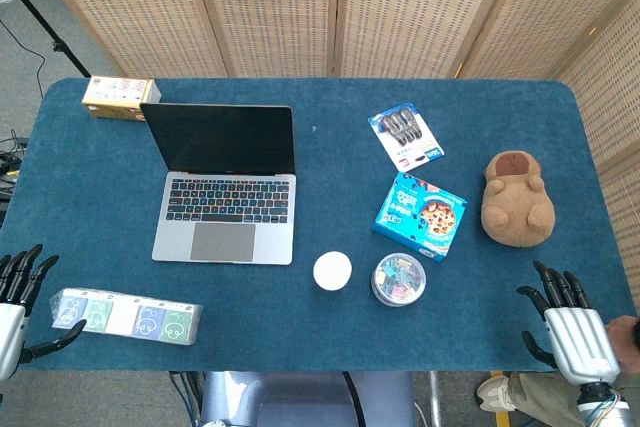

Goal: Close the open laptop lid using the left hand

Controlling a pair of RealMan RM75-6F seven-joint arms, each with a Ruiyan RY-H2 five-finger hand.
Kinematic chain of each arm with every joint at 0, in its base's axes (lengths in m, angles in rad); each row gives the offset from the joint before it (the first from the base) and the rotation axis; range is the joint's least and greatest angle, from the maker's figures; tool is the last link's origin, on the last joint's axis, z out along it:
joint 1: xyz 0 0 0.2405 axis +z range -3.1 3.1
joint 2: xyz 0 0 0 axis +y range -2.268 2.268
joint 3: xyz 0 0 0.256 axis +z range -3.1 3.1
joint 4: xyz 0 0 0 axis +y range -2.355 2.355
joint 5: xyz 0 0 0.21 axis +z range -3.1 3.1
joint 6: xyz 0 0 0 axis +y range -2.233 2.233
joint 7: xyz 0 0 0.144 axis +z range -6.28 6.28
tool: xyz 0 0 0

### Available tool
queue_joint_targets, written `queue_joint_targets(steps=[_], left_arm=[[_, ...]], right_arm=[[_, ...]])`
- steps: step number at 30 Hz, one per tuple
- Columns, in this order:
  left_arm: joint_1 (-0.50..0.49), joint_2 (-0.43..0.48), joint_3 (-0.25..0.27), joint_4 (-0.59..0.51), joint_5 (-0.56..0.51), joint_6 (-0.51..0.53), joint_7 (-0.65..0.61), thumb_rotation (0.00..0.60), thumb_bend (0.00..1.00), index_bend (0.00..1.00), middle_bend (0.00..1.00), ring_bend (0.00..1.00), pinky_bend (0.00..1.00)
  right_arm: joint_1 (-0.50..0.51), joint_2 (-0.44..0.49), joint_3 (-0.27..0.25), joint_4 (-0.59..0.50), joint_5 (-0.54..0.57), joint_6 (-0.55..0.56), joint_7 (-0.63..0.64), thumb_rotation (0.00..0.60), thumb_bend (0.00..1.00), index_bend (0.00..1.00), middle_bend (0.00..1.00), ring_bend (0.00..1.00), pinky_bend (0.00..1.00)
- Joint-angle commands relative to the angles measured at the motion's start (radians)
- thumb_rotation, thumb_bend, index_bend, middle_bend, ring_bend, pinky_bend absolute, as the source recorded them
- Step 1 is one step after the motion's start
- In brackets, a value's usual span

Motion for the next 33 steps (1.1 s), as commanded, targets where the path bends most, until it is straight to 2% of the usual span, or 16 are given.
queue_joint_targets(steps=[1,10,20,33], left_arm=[[0.001,0.001,0.001,-0.001,-0.001,-0.001,0.001,0.344,0.18,0.13,0.00,0.00,0.00],[0.001,0.006,0.004,-0.005,0.004,-0.002,0.010,0.342,0.20,0.14,0.00,0.00,0.00],[-0.002,0.006,0.006,-0.007,-0.002,-0.019,0.040,0.335,0.21,0.06,0.00,0.00,0.00],[-0.002,0.016,0.010,-0.023,-0.006,-0.028,0.043,0.333,0.21,0.06,0.00,0.00,0.00]], right_arm=[[-0.001,0.000,-0.001,-0.001,0.000,0.001,-0.002,0.600,0.35,0.25,0.00,0.00,0.00],[-0.001,0.000,-0.002,-0.002,-0.007,0.002,-0.002,0.600,0.35,0.25,0.00,0.00,0.00],[0.000,0.001,0.001,0.001,-0.001,0.000,0.002,0.600,0.35,0.25,0.00,0.00,0.00],[-0.001,0.001,0.000,-0.001,-0.002,0.001,0.000,0.600,0.35,0.25,0.00,0.00,0.00]])
